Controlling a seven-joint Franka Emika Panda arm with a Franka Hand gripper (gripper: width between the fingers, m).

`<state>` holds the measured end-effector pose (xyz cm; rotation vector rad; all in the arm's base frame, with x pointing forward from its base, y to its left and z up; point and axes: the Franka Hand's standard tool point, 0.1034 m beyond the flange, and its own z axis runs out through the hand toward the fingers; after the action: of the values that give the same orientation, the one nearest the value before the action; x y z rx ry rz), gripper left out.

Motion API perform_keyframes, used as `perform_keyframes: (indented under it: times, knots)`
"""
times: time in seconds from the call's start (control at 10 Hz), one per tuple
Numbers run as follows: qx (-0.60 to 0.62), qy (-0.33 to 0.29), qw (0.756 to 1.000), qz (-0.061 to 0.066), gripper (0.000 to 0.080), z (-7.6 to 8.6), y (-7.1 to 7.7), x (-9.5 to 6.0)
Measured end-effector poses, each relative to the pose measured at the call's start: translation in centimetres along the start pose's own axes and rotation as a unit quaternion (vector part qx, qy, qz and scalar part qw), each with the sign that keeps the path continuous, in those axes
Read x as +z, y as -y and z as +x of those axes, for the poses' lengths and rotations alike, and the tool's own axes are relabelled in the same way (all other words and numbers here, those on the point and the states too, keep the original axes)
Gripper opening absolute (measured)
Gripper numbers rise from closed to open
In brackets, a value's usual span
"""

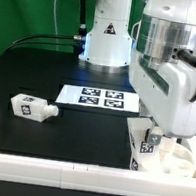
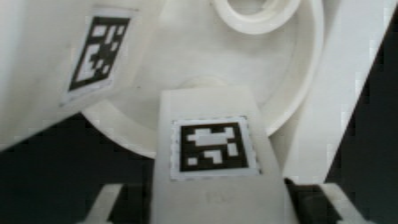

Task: Assemble stool

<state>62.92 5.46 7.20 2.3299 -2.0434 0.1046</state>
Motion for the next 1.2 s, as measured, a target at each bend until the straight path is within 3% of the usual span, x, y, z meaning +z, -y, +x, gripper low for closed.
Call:
perform_keyframes:
  times: [0.2,0.3,0.4,0.6,0.7,0.8,1.0,1.2]
  knots:
    - [0.009,0.0,1.0,-0.004,0.0338,0.0,-0.1,0.1]
    - [0.009,-0.001,1.0,-0.004,0.0518,0.0,-0.2,0.2]
    - [0.008,-0.001,1.0,-0.004,0.061,0.0,-0.2,0.2]
    - [-0.027,0.009,1.0,0.011,0.0641,1.5,-0.8,-1.8]
    - [-0.027,0.021,0.999,0.014,0.0641,2.0,-1.0,-3.5]
    - [-0.026,0.024,0.999,0.016,0.0648,2.2,-0.8,-4.1]
    - [-0.029,0.023,0.999,0.012,0.0649,2.0,-1.0,-3.5]
    - [-0.032,0.023,0.999,0.023,0.0649,2.9,-1.6,-3.2]
